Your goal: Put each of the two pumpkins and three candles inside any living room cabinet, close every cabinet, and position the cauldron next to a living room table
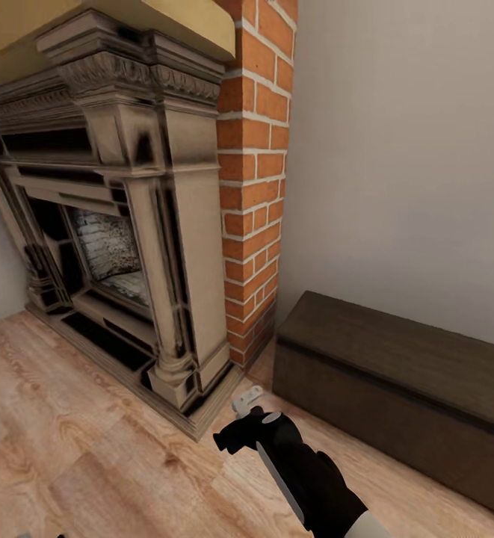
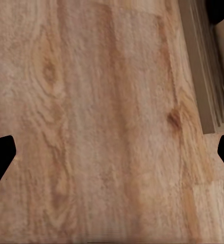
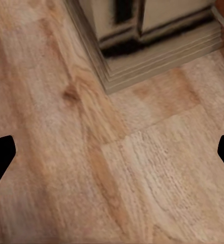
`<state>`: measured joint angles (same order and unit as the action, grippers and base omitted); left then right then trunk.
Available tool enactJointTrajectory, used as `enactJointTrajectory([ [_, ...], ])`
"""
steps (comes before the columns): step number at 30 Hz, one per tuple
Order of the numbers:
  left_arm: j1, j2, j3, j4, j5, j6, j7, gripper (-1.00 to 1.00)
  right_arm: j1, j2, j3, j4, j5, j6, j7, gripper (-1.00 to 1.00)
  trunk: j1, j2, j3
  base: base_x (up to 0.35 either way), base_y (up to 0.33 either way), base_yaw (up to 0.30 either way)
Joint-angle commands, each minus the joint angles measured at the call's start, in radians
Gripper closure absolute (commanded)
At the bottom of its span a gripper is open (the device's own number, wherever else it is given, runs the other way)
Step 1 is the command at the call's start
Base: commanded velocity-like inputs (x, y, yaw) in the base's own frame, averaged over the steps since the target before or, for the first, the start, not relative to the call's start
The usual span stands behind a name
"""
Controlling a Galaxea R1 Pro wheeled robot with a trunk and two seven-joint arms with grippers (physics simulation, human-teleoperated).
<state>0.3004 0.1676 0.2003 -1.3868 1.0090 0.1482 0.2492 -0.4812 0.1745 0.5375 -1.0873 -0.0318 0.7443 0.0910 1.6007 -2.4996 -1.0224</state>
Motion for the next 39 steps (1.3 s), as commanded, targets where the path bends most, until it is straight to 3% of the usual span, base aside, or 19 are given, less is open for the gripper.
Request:
enactJointTrajectory([
  [1,0.0,0.0,0.0,-0.002,0.008,0.004,0.004,-1.0,0.0,0.0,0.001,-0.008,-0.003,0.005,0.0,-1.0,-0.001,0.0,-0.001,-0.295,0.171,0.237],
  [10,0.0,0.0,-0.001,-0.004,0.009,0.004,0.002,-1.0,0.001,0.0,0.009,-0.036,0.005,0.008,-0.003,-1.0,-0.001,0.0,-0.001,-0.222,0.24,0.27],
  [25,0.0,-0.003,-0.001,-0.008,0.009,0.003,0.004,-1.0,0.001,0.0,0.023,-0.034,0.008,0.015,-0.004,-1.0,-0.001,0.0,-0.003,-0.018,0.316,0.289],
  [30,0.0,-0.003,0.001,-0.052,0.009,0.008,0.007,-1.0,0.0,0.0,0.025,-0.034,0.01,0.046,-0.004,-1.0,-0.001,0.0,-0.003,-0.027,0.156,0.296],
  [35,-0.016,0.009,0.001,-0.137,0.009,0.073,0.042,-1.0,-0.012,0.0,0.025,-0.04,-0.003,0.145,-0.085,-1.0,-0.001,0.0,-0.003,-0.006,0.037,0.297],
  [39,-0.099,0.016,0.0,-0.155,-0.001,0.18,0.115,-1.0,-0.015,0.0,0.026,-0.053,-0.018,0.167,-0.151,-1.0,-0.001,0.0,-0.003,-0.002,0.01,0.299],
])
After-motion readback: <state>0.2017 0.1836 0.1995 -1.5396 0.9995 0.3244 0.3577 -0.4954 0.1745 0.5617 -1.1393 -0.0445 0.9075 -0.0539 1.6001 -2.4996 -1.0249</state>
